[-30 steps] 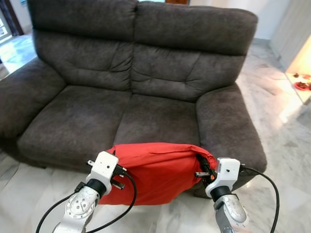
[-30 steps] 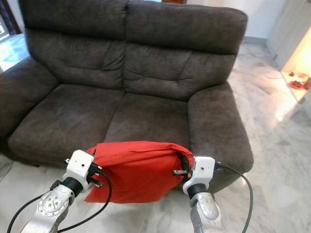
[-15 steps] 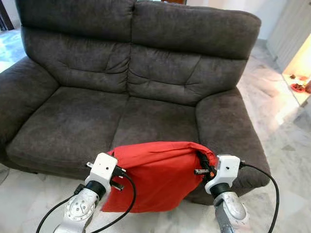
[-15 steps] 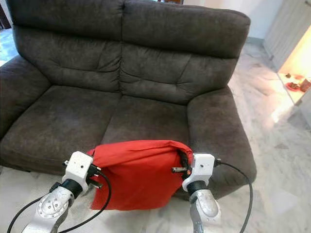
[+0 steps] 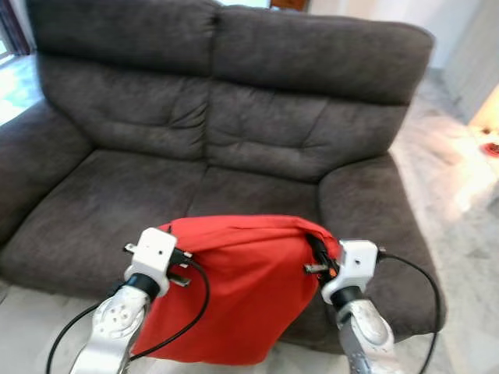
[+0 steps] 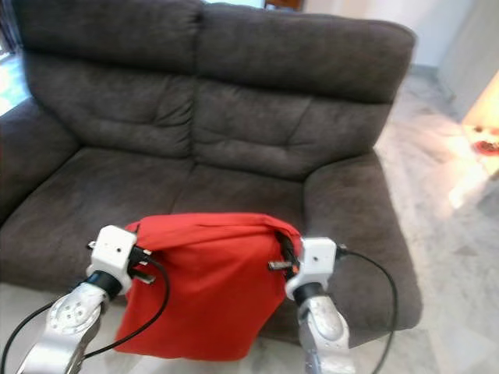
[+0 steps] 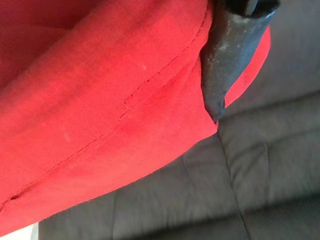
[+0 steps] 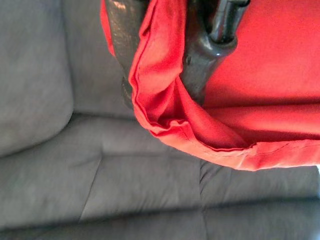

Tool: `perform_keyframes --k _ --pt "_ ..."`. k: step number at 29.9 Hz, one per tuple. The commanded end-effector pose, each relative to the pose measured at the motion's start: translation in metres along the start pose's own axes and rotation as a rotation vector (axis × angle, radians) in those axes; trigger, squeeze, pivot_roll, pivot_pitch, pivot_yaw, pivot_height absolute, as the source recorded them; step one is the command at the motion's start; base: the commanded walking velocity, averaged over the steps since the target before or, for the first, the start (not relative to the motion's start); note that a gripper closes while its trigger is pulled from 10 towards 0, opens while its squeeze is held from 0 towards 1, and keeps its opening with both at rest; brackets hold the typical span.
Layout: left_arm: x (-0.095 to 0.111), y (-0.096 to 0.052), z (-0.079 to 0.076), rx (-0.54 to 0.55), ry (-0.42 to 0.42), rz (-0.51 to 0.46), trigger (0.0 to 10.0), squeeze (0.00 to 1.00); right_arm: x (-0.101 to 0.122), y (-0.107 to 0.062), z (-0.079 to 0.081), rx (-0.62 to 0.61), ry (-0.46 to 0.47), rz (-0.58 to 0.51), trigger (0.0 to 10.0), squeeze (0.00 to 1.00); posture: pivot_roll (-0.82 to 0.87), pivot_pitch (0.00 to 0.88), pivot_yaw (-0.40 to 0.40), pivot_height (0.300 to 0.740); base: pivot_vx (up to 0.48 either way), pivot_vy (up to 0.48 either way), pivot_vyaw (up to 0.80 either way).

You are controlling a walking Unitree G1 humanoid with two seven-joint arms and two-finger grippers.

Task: Move the pillow to the sofa from floor

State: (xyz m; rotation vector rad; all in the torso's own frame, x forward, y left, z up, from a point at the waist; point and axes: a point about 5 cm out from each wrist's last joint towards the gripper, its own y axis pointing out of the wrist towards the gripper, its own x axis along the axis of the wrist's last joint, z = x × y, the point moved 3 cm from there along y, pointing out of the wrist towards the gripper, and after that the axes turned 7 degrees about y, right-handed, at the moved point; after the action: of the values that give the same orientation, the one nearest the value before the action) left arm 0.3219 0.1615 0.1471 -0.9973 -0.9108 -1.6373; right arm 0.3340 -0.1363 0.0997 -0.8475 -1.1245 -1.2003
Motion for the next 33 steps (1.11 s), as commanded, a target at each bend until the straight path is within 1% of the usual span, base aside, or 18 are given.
perform_keyframes --k 1,3,5,8,9,11,12,13,14,15,17,18,19,26,28,30,32,33 --pt "0.030 -0.003 0.049 0.156 0.043 -0.110 10.0 0.00 0.039 0.005 -0.017 -0.095 0.016 -0.146 10.0 0.00 0.08 0.103 -0.056 0.740 0.315 0.000 0.00" --pt "0.039 -0.001 0.056 0.167 0.053 -0.133 10.0 0.00 0.046 0.009 -0.014 -0.082 0.016 -0.164 10.0 0.00 0.08 0.104 -0.056 0.740 0.313 0.000 -0.40" --pt "0.053 0.001 0.067 0.193 0.069 -0.171 10.0 0.00 0.058 0.011 -0.009 -0.058 0.009 -0.207 10.0 0.00 0.08 0.104 -0.056 0.740 0.313 0.000 -0.40" --pt "0.066 0.001 0.075 0.208 0.066 -0.198 10.0 0.00 0.067 0.013 -0.006 -0.054 -0.001 -0.232 10.0 0.00 0.09 0.104 -0.056 0.740 0.314 0.000 0.00" --pt "0.066 0.001 0.075 0.208 0.066 -0.198 10.0 0.00 0.067 0.013 -0.006 -0.054 -0.001 -0.232 10.0 0.00 0.09 0.104 -0.056 0.740 0.315 0.000 0.00" --pt "0.073 0.002 0.078 0.203 0.079 -0.211 10.0 0.00 0.077 0.016 -0.010 -0.075 -0.007 -0.261 10.0 0.00 0.10 0.104 -0.052 0.740 0.315 0.000 0.00" --pt "0.073 0.002 0.078 0.203 0.079 -0.211 10.0 0.00 0.077 0.016 -0.010 -0.075 -0.007 -0.261 10.0 0.00 0.10 0.104 -0.052 0.740 0.315 0.000 0.00" --pt "0.076 0.002 0.079 0.194 0.088 -0.214 10.0 0.00 0.088 0.020 -0.021 -0.120 -0.023 -0.285 10.0 0.00 0.10 0.104 -0.050 0.740 0.311 0.000 0.00" --pt "0.076 0.002 0.079 0.194 0.088 -0.214 10.0 0.00 0.088 0.020 -0.021 -0.120 -0.023 -0.285 10.0 0.00 0.10 0.104 -0.050 0.740 0.311 0.000 0.00" --pt "0.077 0.002 0.079 0.190 0.090 -0.213 10.0 0.00 0.096 0.022 -0.029 -0.154 -0.044 -0.303 10.0 0.00 0.09 0.104 -0.048 0.740 0.311 0.000 0.00" --pt "0.079 0.002 0.079 0.187 0.090 -0.215 10.0 0.00 0.104 0.023 -0.034 -0.167 -0.055 -0.320 10.0 0.00 0.09 0.105 -0.048 0.740 0.313 0.000 0.00" --pt "0.080 0.002 0.078 0.185 0.092 -0.216 10.0 0.00 0.109 0.025 -0.036 -0.173 -0.065 -0.333 10.0 0.00 0.10 0.105 -0.046 0.740 0.315 0.000 0.00" --pt "0.082 0.003 0.078 0.184 0.090 -0.220 10.0 0.00 0.119 0.027 -0.039 -0.173 -0.082 -0.359 10.0 0.00 0.10 0.106 -0.045 0.740 0.315 0.000 0.00" --pt "0.091 0.005 0.078 0.177 0.083 -0.239 10.0 0.00 0.155 0.035 -0.046 -0.202 -0.117 -0.451 10.0 0.00 0.10 0.103 -0.043 0.740 0.313 0.000 0.00" --pt "0.092 0.006 0.076 0.161 0.065 -0.246 10.0 0.00 0.157 0.038 -0.047 -0.212 -0.125 -0.447 10.0 0.00 0.10 0.102 -0.042 0.740 0.154 0.000 0.00" --pt "0.091 0.006 0.072 0.127 0.016 -0.241 10.0 0.00 0.156 0.040 -0.046 -0.209 -0.122 -0.440 10.0 0.00 0.10 0.101 -0.042 0.740 0.000 0.000 0.00" --pt "0.083 0.005 0.063 0.064 0.005 -0.209 10.0 0.00 0.145 0.043 -0.036 -0.155 -0.100 -0.406 10.0 0.00 0.10 0.101 -0.043 0.740 0.000 0.000 0.00" --pt "0.078 0.004 0.055 0.028 0.011 -0.188 10.0 0.00 0.135 0.044 -0.026 -0.105 -0.090 -0.374 10.0 0.00 0.10 0.102 -0.043 0.740 0.000 0.000 0.00"
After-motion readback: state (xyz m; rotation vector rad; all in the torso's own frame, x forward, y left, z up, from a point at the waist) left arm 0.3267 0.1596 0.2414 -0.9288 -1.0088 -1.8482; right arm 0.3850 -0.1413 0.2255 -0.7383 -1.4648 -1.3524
